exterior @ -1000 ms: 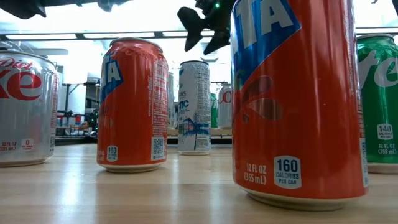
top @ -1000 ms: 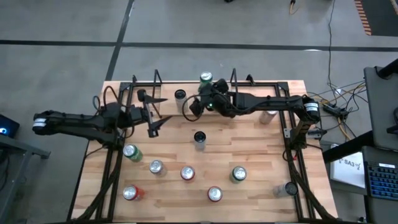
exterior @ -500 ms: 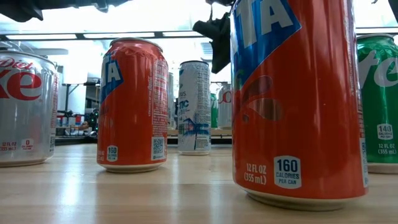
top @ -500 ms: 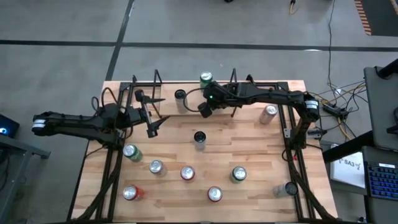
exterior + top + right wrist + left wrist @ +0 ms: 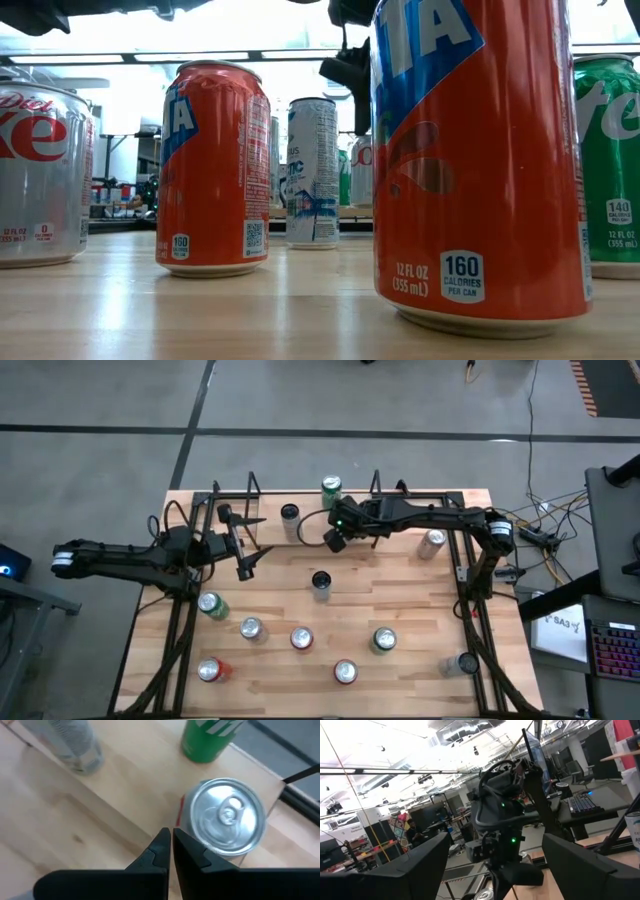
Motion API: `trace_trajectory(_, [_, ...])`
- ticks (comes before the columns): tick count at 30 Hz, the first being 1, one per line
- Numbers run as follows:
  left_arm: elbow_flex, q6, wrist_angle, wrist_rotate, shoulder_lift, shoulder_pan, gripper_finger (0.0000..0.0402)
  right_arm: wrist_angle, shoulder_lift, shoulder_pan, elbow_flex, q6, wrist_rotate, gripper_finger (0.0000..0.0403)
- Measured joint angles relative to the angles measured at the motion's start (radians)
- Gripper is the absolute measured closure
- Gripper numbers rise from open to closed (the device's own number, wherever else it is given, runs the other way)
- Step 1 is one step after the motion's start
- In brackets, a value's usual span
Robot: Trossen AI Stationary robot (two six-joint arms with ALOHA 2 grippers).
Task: Sort soda cans
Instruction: Put the middle red silver soda can on the shelf
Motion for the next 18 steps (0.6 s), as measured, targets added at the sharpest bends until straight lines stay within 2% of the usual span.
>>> trace_trajectory(11, [0.0, 0.0, 0.002, 0.0, 0.0, 0.0, 0.0098, -0.04, 0.0, -0.025, 0.0, -0.02, 0.115, 0.0394])
trace_trajectory(18, [0.0, 0.0, 0.003, 0.0, 0.0, 0.0, 0.0098, -0.054, 0.001, -0.058, 0.0, -0.054, 0.136, 0.0394])
